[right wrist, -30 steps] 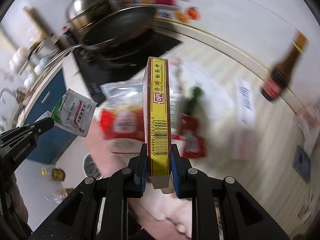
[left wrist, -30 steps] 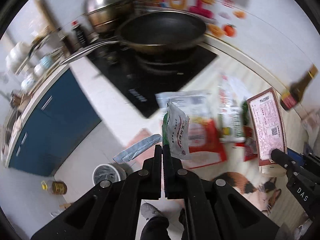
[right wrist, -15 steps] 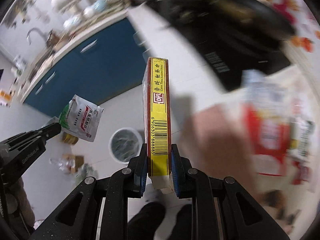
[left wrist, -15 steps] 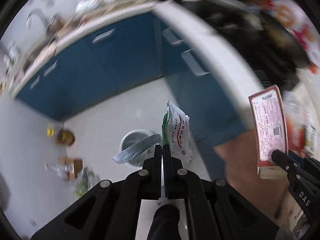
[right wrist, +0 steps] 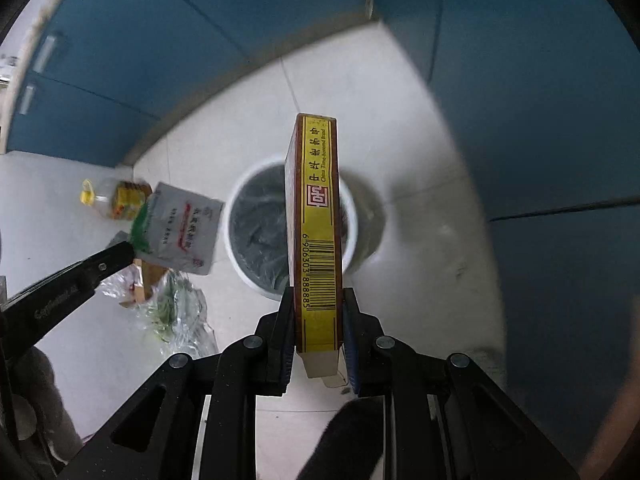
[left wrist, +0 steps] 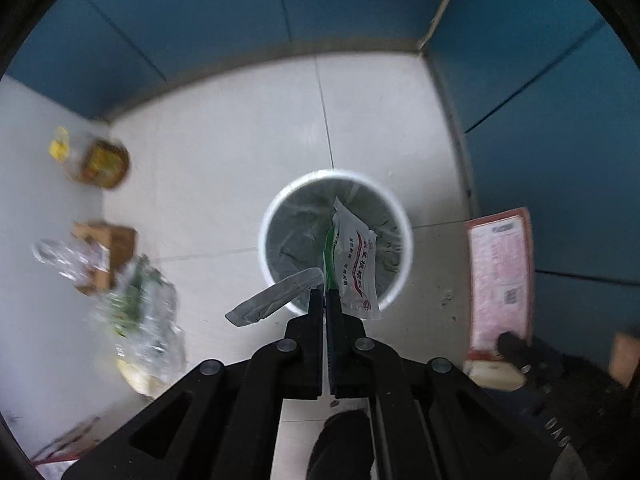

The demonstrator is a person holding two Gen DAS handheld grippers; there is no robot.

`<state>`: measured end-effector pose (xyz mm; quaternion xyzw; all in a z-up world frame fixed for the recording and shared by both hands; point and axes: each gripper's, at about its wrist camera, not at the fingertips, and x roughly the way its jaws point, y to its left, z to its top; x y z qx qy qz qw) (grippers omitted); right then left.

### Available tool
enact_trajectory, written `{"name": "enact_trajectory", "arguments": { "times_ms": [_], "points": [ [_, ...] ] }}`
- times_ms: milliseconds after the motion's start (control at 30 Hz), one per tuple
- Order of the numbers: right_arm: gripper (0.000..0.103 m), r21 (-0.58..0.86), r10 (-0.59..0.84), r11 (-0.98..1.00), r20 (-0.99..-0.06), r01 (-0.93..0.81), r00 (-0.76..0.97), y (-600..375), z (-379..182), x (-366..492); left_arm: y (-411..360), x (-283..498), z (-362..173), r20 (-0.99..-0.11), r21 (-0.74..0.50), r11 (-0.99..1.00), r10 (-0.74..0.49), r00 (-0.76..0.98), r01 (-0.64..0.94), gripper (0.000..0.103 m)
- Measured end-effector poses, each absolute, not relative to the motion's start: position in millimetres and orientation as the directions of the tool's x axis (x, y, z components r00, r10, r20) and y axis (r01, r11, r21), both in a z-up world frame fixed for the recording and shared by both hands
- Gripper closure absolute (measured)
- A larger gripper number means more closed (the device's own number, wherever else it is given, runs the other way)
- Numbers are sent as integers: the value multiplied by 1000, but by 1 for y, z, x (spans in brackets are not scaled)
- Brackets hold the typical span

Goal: Collect trash
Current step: 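Carry both items to the floor bin and open both tools to drop them, then raise both tools away from the bin back toward the counter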

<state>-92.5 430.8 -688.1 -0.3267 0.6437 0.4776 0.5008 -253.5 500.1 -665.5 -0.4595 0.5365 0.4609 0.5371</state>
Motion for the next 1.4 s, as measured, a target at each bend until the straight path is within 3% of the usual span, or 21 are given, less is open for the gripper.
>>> {"name": "enact_trajectory", "arguments": {
  "times_ms": [133,300,333,367,400,433,467,500,533,600,633,800,1000,1400],
  "points": [
    [81,287,-13,313,-952,-905,-306,453,-775,-108,517,-274,-759,-996,-37,115,-88,27,-993,103],
    [80,296,-75,281,-941,-913,-329,475,-845,-128,517,-289,-806,-989,-48,106,-143,33,-993,98],
    [73,287,-86,279,-943,-917,-321,479,-854,-127,517,-293,-808,-990,-28,102,-139,14,-994,98],
    [53,276,-98,275,-945,-921,-312,481,-861,-131,517,-293,-807,-991,-15,98,-133,2,-995,98],
    [40,263,-109,278,-947,-924,-302,482,-866,-134,515,-297,-805,-993,-8,95,-121,-4,-995,97],
    [28,263,-109,287,-947,-921,-304,483,-869,-134,515,-299,-805,-994,-4,92,-111,-6,-996,91],
    [27,258,-107,292,-948,-921,-300,483,-870,-135,512,-305,-800,-995,0,81,-101,-8,-997,84],
    [27,241,-107,285,-954,-928,-280,482,-867,-134,513,-306,-797,-996,3,70,-90,-10,-998,60],
    [23,220,-104,275,-961,-936,-257,482,-860,-136,511,-309,-791,-997,14,65,-72,-19,-998,24],
    [6,177,-88,257,-975,-950,-205,478,-845,-136,511,-310,-778,-999,34,63,-29,-36,-997,0],
    [0,160,-82,249,-979,-955,-186,477,-838,-136,508,-311,-770,-999,41,65,-7,-41,-997,0],
    [0,61,-33,203,-997,-977,-69,468,-791,-135,498,-316,-728,-992,110,53,66,-106,-993,0],
    [0,34,38,172,-999,-985,-27,459,-709,-142,480,-325,-660,-991,95,-5,96,-95,-995,0],
    [0,50,180,147,-983,-988,-23,393,-485,-137,404,-313,-465,-976,20,-17,214,-23,-1000,0]
  ]
}}
